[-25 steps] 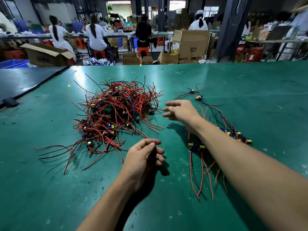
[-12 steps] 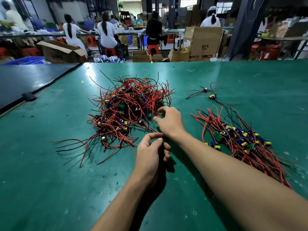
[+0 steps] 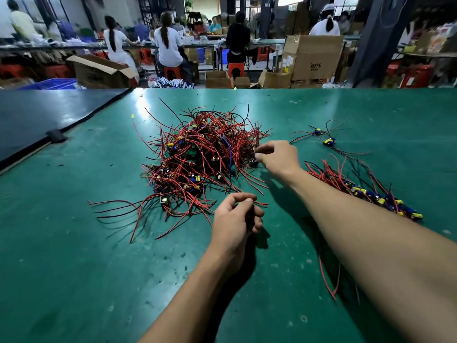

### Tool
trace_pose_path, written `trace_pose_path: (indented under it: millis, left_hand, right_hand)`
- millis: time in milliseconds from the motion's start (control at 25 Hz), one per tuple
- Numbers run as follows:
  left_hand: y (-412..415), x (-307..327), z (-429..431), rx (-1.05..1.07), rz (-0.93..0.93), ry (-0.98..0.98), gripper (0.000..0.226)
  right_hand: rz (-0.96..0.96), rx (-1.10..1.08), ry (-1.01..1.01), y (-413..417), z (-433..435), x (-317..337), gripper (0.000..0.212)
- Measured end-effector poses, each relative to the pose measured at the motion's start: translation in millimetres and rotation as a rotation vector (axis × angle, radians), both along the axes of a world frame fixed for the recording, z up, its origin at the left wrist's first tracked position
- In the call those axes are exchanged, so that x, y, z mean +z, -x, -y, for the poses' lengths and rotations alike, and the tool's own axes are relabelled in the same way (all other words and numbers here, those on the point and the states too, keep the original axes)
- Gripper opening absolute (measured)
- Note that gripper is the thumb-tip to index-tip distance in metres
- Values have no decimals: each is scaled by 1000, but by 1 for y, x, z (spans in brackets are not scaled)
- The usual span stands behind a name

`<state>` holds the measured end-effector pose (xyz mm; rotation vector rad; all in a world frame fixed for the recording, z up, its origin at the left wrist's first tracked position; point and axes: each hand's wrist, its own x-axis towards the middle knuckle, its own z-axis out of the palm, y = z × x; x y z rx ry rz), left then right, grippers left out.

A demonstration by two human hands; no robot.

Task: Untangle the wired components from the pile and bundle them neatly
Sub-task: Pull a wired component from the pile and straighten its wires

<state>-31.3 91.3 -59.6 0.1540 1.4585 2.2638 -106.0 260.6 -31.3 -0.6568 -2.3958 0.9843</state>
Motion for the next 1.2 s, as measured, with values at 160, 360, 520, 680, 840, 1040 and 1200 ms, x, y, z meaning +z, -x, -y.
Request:
trace_pose_path:
  millis: [160,360,520,680,840,1040,1200]
  left_hand:
    - [-4,0,1,5,-31,24,11]
    - [-1,2,2,4,-16,9,11]
    - [-2,1,2,2,3,-22,11]
    - [-1,1,0,5,12,-13,12]
    - [-9,-2,0,73,-78,62,12]
    - [-10,-6,8,252,-183,168,19]
    - [-7,-9,6,282,-223,252,18]
  right_hand:
    - [53,107,247,-5,-3,3,31]
    - [151,184,55,-4,13,1,20]
    - [96,123,177,-18,10,-3,15]
    - [143,244,514,-45,9,2,28]
    - [380,488,514,-74,11,14,22]
    - [397,400,-10,-96,14,25,10]
    - [64,331,49,-109,19,24,29]
